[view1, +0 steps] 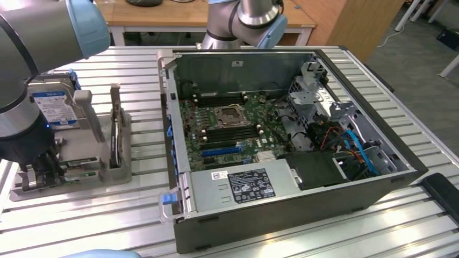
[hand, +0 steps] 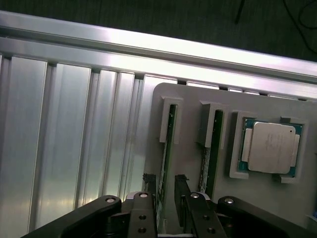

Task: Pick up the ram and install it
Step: 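Pick up the ram and move it above insertion slot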

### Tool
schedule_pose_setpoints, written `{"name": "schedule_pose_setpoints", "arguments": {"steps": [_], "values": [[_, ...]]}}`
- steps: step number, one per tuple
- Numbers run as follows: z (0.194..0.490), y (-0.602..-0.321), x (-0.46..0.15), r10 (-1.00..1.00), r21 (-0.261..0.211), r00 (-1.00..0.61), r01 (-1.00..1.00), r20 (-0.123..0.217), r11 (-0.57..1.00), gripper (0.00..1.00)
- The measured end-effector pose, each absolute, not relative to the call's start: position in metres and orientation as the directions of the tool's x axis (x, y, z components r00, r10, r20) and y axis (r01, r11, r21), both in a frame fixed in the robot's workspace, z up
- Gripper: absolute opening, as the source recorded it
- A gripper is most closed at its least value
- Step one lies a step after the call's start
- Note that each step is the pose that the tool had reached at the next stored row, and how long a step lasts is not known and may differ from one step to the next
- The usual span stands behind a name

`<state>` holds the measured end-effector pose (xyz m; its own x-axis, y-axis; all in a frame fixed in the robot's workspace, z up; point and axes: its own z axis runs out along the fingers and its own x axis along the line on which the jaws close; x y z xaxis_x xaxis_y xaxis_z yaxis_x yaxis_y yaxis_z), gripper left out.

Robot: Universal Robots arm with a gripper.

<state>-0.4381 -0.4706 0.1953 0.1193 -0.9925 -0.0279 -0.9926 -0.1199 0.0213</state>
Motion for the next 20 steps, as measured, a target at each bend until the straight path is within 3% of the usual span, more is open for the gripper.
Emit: {"name": "schedule_pose_setpoints", "arguments": {"steps": [1, 3, 5, 20], "values": [[0.1953, -0.4706, -0.4380, -0.992, 0.021, 0.119, -0.993, -0.028, -0.120, 0.28], [0.1952, -0.4706, -0.4380, -0.992, 0.021, 0.119, -0.993, -0.028, -0.120, 0.16], [0.1952, -0.4706, -0.4380, -0.992, 0.021, 0.119, -0.993, -0.028, -0.120, 0.14], [0.1985, -0.4706, -0.4380, -0.992, 0.021, 0.119, -0.993, -0.028, -0.120, 0.14]]}}
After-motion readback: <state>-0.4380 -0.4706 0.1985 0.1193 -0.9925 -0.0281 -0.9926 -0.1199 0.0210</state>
